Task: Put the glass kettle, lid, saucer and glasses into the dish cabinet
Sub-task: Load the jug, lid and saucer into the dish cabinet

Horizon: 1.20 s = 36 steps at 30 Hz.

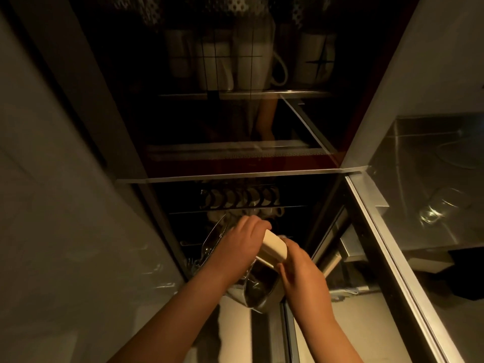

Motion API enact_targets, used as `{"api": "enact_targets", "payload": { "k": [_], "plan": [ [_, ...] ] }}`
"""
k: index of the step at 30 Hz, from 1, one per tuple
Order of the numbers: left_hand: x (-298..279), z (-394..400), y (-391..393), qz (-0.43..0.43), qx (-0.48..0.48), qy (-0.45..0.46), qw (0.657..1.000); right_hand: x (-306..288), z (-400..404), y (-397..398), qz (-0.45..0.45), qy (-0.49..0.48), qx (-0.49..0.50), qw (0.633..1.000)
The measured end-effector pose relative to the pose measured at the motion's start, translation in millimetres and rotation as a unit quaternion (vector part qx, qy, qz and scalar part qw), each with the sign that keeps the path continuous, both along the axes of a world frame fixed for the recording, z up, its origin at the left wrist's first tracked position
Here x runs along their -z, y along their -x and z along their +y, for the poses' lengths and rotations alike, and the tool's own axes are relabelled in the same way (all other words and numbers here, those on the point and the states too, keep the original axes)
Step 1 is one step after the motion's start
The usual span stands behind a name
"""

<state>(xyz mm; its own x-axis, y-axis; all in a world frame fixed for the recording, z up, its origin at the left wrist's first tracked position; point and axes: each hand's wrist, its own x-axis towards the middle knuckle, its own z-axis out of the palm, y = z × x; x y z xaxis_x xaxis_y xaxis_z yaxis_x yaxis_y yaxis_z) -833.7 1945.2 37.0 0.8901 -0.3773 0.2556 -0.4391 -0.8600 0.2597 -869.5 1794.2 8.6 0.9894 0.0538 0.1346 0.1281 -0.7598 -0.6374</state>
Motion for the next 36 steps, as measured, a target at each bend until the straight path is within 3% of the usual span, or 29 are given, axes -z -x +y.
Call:
{"api": "enact_targets", "payload": {
  "k": [10, 15, 20, 25, 31, 36],
  "plan": [
    [6, 4, 19, 0.003, 0.000, -0.056, 0.998, -10, 5, -15, -0.085, 0.060, -0.082, 0.991],
    [10, -1, 14, 0.016, -0.070, 0.024, 0.997, -24, 7, -35, -0.071, 0.134, -0.107, 0.983],
    [21, 4, 15, -0.056, -0.080, -0.014, 0.995, -11, 6, -34, -0.036, 0.122, -0.014, 0.992],
    [32, 5, 20, -0.125, -0.060, -0.036, 0.990, 1, 18, -38, -0.021, 0.119, -0.038, 0.992],
    [31, 1, 26, -0.100, -0.112, 0.002, 0.989, 1, 30, -48, -0.100, 0.098, -0.080, 0.987],
    [41, 2, 29, -0.083, -0.100, 0.039, 0.991, 5, 33, -60, -0.187, 0.062, -0.131, 0.972]
  ]
}}
